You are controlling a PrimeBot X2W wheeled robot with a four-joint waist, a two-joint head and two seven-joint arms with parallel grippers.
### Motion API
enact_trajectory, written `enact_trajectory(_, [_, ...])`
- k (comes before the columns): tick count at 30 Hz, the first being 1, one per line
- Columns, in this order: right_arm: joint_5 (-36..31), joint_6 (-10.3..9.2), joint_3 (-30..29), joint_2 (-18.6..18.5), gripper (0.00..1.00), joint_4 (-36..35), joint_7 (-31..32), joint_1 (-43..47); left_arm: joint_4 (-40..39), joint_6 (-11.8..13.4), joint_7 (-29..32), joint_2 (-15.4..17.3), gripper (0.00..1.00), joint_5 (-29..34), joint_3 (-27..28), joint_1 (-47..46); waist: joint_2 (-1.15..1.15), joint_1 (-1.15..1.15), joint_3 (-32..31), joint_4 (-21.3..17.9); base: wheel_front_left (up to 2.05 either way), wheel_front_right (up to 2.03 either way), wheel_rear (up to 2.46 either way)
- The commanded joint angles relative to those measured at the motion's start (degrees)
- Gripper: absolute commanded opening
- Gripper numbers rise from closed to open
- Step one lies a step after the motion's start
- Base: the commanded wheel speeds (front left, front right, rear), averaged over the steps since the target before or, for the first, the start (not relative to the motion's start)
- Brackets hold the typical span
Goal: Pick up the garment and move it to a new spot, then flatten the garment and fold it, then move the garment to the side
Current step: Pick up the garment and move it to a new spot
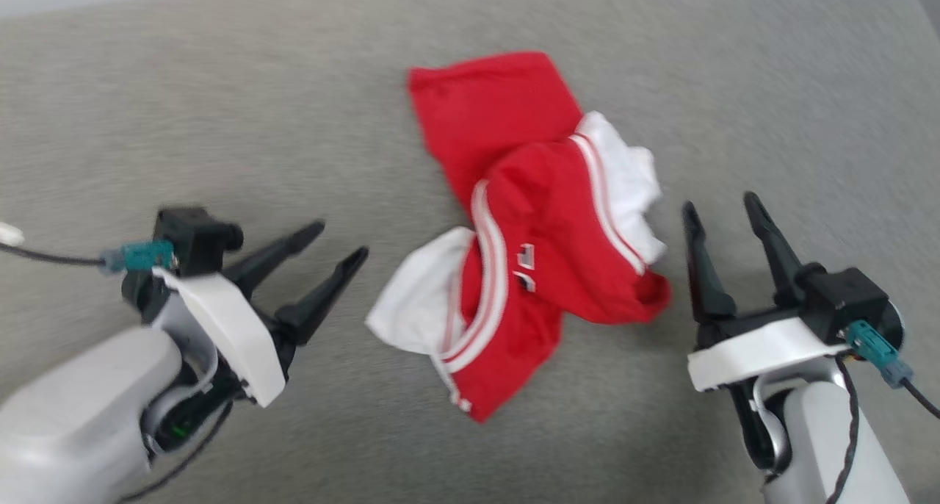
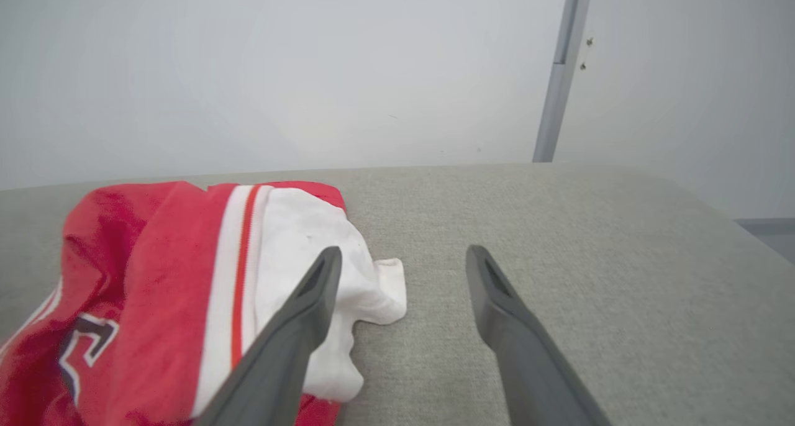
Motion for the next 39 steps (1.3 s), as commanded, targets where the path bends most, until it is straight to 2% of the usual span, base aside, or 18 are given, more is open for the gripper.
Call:
enact_trajectory(1, [-1.0,-0.02,-1.3,-0.1,1.0,0.3,-0.3,1.2,2.4,0.1,-0.5,-2.0,1.0,0.4,2.9,3.0,0.0,0.0,-5.1,6.0,0.0,0.0,0.0])
enact_trajectory(6, [-3.0,-0.02,-4.3,-0.1,1.0,1.0,-0.3,3.6,9.0,0.1,-0.5,-8.2,1.0,6.4,18.8,15.8,0.0,0.0,-8.7,10.0,0.0,0.0,0.0])
enact_trajectory(11, [-4.0,-0.02,-5.8,-0.1,1.0,1.9,-0.3,7.0,11.3,0.1,-0.5,-14.1,1.0,14.7,34.6,29.6,0.0,0.0,-12.5,12.0,0.0,0.0,0.0])
enact_trajectory(16, [-4.7,-0.01,-7.5,-0.1,1.0,2.1,-0.3,10.1,10.3,0.1,-0.5,-19.5,1.0,24.3,49.4,40.8,0.0,0.0,-15.6,12.7,0.0,0.0,0.0])
enact_trajectory(17, [-4.7,-0.01,-7.5,-0.1,1.0,2.1,-0.3,10.1,10.3,0.1,-0.5,-19.5,1.0,24.3,49.4,40.8,0.0,0.0,-15.6,12.7,0.0,0.0,0.0])
enact_trajectory(22, [-5.1,-0.02,-8.8,-0.1,1.0,1.5,-0.3,12.4,6.5,0.1,-0.5,-24.2,1.0,34.5,61.5,50.0,0.0,0.0,-18.1,12.3,0.0,0.0,0.0])
enact_trajectory(26, [-5.0,-0.01,-9.2,-0.5,1.0,0.6,-0.3,13.2,2.3,0.1,-0.5,-27.2,1.0,41.8,67.7,55.0,0.0,0.0,-18.9,11.6,0.0,0.0,0.0])
enact_trajectory(30, [-4.8,-0.02,-9.5,-0.4,1.0,-0.7,-0.3,13.8,-1.7,0.1,-0.5,-29.8,1.0,46.6,72.5,57.8,0.0,0.0,-19.2,11.1,0.0,0.0,0.0])
enact_trajectory(39, [-4.4,-0.02,-9.5,-0.3,1.0,-0.8,-0.3,14.5,-5.3,0.1,-0.5,-31.8,1.0,50.6,73.7,60.0,0.0,0.0,-18.9,10.4,0.0,0.0,0.0])
